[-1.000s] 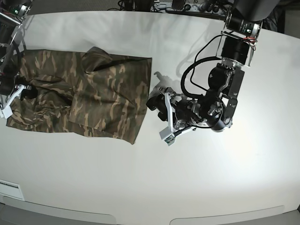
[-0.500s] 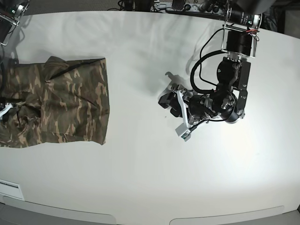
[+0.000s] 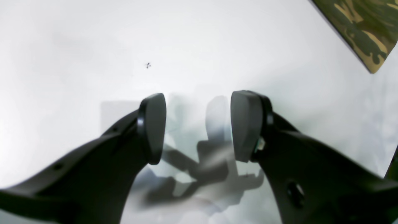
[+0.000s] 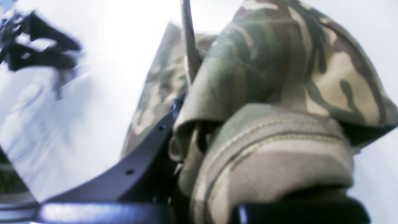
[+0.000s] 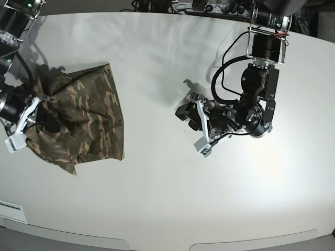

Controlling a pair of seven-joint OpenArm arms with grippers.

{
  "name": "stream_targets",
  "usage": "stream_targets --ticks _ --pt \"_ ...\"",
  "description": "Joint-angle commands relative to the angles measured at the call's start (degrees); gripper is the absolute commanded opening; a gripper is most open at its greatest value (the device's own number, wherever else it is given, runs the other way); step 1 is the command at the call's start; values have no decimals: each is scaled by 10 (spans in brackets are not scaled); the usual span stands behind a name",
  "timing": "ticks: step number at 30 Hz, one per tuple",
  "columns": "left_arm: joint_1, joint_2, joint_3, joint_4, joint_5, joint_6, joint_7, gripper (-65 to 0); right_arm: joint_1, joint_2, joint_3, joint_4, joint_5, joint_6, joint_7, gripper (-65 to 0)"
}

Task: Fold the T-shirt properly
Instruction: 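Drag the shirt bundle with the right gripper toward the left gripper, then fold the bundle edge over with the right gripper toward the left gripper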

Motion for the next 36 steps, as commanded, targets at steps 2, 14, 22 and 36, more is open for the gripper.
stream_targets --ticks 2,14,22,36 --pt "-12 -2 -2 10 -11 -6 -9 -298 2 -20 4 6 14 13 15 -650" --pt "-12 -1 -2 10 -25 -6 -9 -298 -5 -132 -81 -15 -51 16 73 -202" --pt "-13 -1 -2 10 -37 -8 -9 -298 8 -131 -269 -15 -153 16 61 -196" --pt "-13 -2 -2 10 -37 -8 -9 -299 40 -131 -393 -15 -455 -24 177 -196"
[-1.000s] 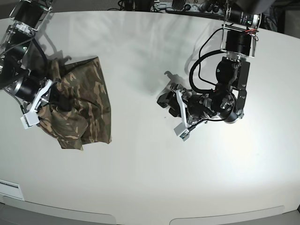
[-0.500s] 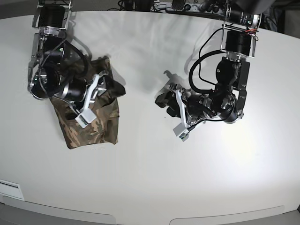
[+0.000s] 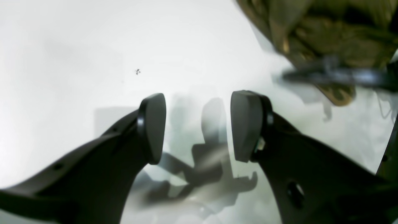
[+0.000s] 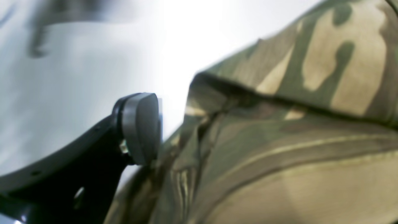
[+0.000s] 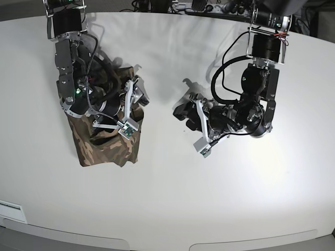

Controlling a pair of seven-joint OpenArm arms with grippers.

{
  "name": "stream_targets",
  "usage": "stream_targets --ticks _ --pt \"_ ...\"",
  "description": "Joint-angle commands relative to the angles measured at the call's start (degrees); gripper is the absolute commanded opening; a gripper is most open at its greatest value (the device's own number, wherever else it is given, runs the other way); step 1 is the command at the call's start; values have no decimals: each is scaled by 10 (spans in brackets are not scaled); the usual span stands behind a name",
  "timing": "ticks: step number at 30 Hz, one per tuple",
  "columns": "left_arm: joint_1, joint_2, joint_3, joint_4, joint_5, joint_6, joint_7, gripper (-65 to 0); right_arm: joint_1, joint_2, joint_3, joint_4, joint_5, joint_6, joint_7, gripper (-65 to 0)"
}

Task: Fold the T-shirt properly
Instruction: 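Fold the bundle edge over with the right gripper toward the left gripper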

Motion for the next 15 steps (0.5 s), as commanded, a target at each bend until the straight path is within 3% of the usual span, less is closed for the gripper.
stream_targets --ticks 1,9,15 --pt "-13 -1 -2 10 -11 -2 -9 -299 19 2 3 8 4 -11 5 -196" --pt "-13 -1 -2 10 -11 -11 -8 -299 44 2 3 87 22 -35 0 -196" --pt "-13 -1 -2 10 -11 -11 -9 -298 44 2 2 90 185 10 -24 -196"
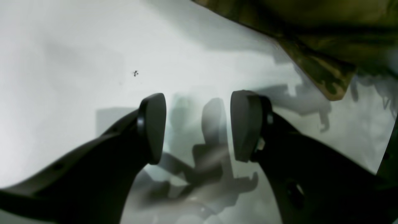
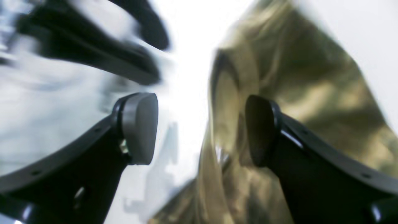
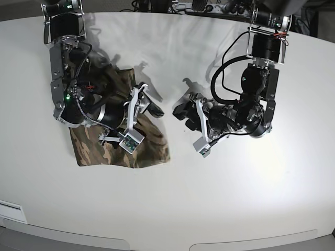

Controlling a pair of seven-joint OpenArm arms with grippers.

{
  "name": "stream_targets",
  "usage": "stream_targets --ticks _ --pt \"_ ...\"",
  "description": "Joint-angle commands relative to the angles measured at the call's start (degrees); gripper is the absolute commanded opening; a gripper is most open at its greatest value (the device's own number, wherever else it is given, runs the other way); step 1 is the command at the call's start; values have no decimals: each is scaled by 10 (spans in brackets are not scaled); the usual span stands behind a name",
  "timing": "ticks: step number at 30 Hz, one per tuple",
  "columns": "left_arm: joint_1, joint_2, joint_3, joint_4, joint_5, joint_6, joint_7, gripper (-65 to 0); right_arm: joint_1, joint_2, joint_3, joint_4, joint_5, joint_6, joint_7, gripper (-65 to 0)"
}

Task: Fold the T-shirt properly
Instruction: 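Fold the bundle edge over with the right gripper toward the left gripper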

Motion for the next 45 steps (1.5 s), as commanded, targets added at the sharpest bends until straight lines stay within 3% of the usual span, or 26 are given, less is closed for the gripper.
stream_targets --ticks 1,4,10,12,14,15,17,19,20,22,25,29,31,38,41,45 --pt "-13 -1 -2 10 -11 -4 -9 -299 12 1 2 9 26 12 1 -196" --pt "-13 -1 -2 10 -11 -4 -9 -299 13 1 2 9 55 27 -17 -196" --pt "-13 -2 -2 10 -11 -18 -8 -321 27 1 6 9 28 26 -17 -196" --pt "-15 -2 -2 10 -11 -28 -8 -428 33 1 16 9 -2 13 -17 -196" --pt "-21 -2 -2 11 -16 -29 3 -649 38 2 33 9 -28 -2 -2 -212" --pt "-26 -2 -2 11 -26 -32 8 -650 40 4 43 9 -42 -9 15 -246" --pt "-34 -2 -2 12 -67 -57 14 -650 41 11 64 9 -72 -20 50 -393" --pt "-42 -1 -2 12 -130 -71 39 -650 41 22 80 9 -100 -20 69 -605" --pt "-45 0 -2 12 -174 -76 59 -650 41 28 86 9 -113 -20 73 -650" --pt "-50 5 -1 12 -287 -91 97 -650 41 47 92 2 -138 -23 92 -650" --pt "-53 25 3 12 -438 -91 97 -650 41 76 92 -26 -168 -23 142 -650" --pt "-50 62 53 12 -438 -91 97 -650 59 100 92 -92 -192 0 210 -650" --pt "-48 79 99 12 -427 -91 97 -650 79 107 92 -132 -185 16 219 -650" --pt "-47 92 255 12 -181 -91 97 -650 169 128 89 -286 -140 27 219 -650" --pt "-46 80 282 10 -85 -91 77 -650 189 141 66 -349 -141 27 219 -650" --pt "-46 72 285 9 -15 -91 37 -650 188 149 28 -385 -141 27 218 -650"
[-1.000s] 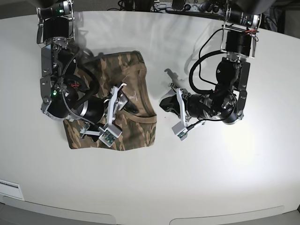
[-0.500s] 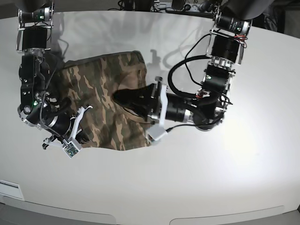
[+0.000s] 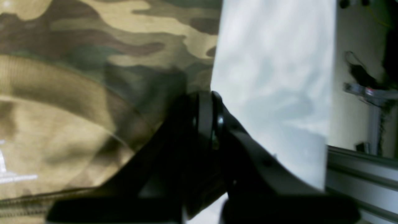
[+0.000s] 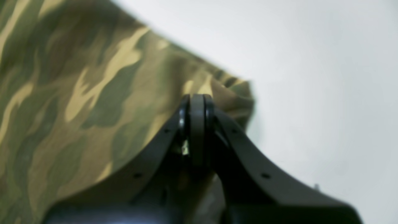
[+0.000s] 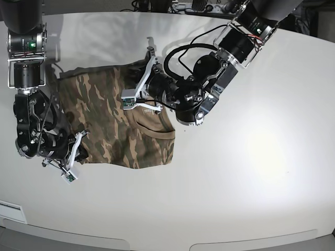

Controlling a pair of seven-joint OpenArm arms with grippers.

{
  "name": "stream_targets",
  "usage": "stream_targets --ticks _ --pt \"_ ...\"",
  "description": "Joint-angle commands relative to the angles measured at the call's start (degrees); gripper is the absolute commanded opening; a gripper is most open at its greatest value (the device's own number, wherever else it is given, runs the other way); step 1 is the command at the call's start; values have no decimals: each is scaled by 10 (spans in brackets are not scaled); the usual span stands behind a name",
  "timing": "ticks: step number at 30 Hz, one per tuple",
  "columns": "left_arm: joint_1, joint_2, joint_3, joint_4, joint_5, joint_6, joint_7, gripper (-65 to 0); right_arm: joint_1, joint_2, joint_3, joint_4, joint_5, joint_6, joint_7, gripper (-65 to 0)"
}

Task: Fold the T-shirt properly
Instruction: 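Fold the bundle edge over with the right gripper toward the left gripper, then press and square the folded shirt edges with both grippers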

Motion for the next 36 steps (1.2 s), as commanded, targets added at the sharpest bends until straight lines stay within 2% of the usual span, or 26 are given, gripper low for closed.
stream_targets --ticks 1,7,10,14,18,21,23,28,36 --pt "-14 3 -2 7 16 -5 -18 -650 14 10 -4 4 7 1 9 -650" --pt "-14 -9 -2 -22 84 -5 -57 -650 0 14 -14 4 6 1 -6 -650" --pt "-15 -33 -2 -32 83 -5 -59 -650 0 25 -14 5 13 1 -53 -650" --pt "-16 -75 -2 -32 86 -5 -74 -650 -9 56 -14 5 70 1 -105 -650" --pt "-19 -112 -2 -32 117 -5 -108 -650 -34 94 -13 5 117 -23 -131 -650" --pt "-24 -131 -2 -32 145 -5 -146 -650 -58 109 2 10 139 -49 -152 -650" --pt "-25 -139 -2 -32 177 1 -181 -650 -85 109 28 18 163 -57 -174 -650" --pt "-26 -138 -2 -32 262 57 -261 -650 -181 103 119 58 218 -48 -189 -650" --pt "-26 -121 -2 -39 349 114 -375 -650 -329 46 278 174 292 -8 -217 -650"
